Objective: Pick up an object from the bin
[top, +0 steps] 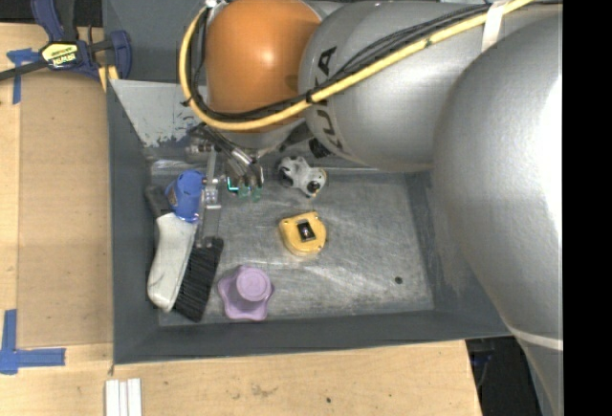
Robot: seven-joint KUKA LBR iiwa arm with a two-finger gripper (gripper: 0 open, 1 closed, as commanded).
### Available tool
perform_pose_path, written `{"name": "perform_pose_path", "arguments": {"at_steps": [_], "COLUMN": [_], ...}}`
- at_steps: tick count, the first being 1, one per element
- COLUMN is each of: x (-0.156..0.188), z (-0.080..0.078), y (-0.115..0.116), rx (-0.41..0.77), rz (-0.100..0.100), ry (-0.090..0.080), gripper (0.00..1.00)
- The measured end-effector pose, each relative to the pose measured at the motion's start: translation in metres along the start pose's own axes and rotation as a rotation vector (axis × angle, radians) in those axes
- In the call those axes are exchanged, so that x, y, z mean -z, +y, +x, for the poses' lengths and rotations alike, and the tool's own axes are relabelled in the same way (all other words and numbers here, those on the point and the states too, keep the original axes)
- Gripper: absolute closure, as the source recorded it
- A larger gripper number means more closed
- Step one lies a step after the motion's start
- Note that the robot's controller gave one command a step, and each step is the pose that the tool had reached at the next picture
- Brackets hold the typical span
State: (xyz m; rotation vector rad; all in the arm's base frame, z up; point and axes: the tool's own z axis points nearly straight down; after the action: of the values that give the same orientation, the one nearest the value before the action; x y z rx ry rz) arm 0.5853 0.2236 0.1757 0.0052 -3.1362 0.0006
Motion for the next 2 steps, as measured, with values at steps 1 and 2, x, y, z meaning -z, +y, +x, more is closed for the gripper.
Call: {"name": "perform_pose_path", "arguments": {"at_steps": [1, 2], "x": [0.005, -0.019], "z": [-0.002, 0.008], "y": [-0.001, 0.010], "rx": [-0.003, 0.294], "rz": [-0.002, 0.000], "ry": [-0.008, -0.010], "gripper": [0.00, 0.00]}}
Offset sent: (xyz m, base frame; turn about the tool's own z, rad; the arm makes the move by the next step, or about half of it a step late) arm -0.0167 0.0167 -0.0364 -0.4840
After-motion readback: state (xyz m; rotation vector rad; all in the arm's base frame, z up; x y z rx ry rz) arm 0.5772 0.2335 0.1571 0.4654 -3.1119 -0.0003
